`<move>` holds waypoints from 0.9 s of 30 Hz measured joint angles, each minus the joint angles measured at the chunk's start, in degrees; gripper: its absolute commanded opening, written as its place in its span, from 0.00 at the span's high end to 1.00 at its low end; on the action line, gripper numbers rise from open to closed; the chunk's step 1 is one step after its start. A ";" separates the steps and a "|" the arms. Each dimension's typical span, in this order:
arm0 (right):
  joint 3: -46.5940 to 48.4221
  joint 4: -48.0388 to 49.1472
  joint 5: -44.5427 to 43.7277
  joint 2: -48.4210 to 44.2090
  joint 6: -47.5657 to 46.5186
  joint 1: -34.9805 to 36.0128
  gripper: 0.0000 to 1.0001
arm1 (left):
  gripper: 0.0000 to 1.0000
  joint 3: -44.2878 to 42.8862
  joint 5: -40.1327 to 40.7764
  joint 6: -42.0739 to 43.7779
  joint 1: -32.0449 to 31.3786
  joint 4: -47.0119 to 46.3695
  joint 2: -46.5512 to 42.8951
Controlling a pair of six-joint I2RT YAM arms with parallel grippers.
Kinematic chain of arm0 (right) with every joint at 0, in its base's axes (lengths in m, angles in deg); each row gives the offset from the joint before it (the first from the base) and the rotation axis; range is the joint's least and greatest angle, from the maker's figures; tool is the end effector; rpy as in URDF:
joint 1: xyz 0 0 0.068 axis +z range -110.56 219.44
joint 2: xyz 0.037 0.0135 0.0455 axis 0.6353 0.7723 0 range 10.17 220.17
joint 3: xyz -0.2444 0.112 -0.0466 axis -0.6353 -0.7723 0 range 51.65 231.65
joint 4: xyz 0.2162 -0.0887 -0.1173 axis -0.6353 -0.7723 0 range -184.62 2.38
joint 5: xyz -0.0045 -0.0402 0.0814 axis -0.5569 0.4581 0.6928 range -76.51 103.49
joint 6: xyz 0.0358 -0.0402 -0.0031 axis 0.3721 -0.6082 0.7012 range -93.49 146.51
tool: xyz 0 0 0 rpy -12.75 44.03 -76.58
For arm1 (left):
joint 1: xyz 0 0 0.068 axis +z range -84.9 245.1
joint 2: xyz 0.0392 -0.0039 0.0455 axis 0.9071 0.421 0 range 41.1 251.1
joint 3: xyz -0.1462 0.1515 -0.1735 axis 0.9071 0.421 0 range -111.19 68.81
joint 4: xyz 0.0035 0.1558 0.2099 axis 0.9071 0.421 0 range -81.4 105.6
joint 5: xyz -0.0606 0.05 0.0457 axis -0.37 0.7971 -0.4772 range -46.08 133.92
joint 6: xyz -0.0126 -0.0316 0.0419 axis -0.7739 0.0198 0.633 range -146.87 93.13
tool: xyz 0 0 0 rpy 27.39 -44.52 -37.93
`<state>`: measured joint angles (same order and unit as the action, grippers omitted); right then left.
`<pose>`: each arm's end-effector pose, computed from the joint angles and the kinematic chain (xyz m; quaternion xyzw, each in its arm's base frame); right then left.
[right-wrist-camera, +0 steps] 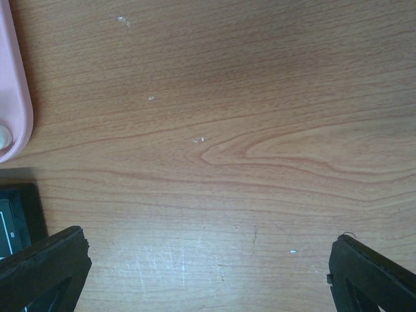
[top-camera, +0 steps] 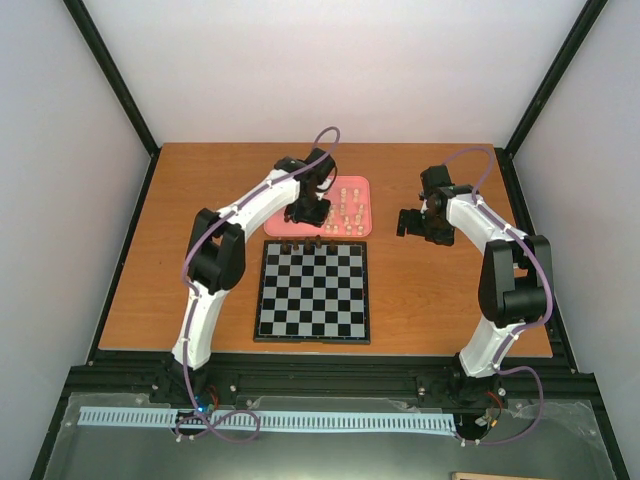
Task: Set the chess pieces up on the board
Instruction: Adjust the chess piece on the chessboard.
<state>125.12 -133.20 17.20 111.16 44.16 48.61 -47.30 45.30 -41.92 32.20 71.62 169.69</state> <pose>0.3424 0.0577 0.2080 0.0683 0.9863 0.0652 0.1355 0.3902 -0.2516 0.2193 0.1524 0.9802 -0.0403 0.1201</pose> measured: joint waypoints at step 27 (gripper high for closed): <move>0.00 0.00 0.02 0.42 0.00 0.00 0.00 | 0.59 5.62 -0.35 0.81 0.76 -0.11 0.02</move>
<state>125.12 -133.20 17.22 111.58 44.16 48.61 -41.69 44.95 -41.11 32.96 71.51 169.71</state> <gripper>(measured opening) 0.999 0.408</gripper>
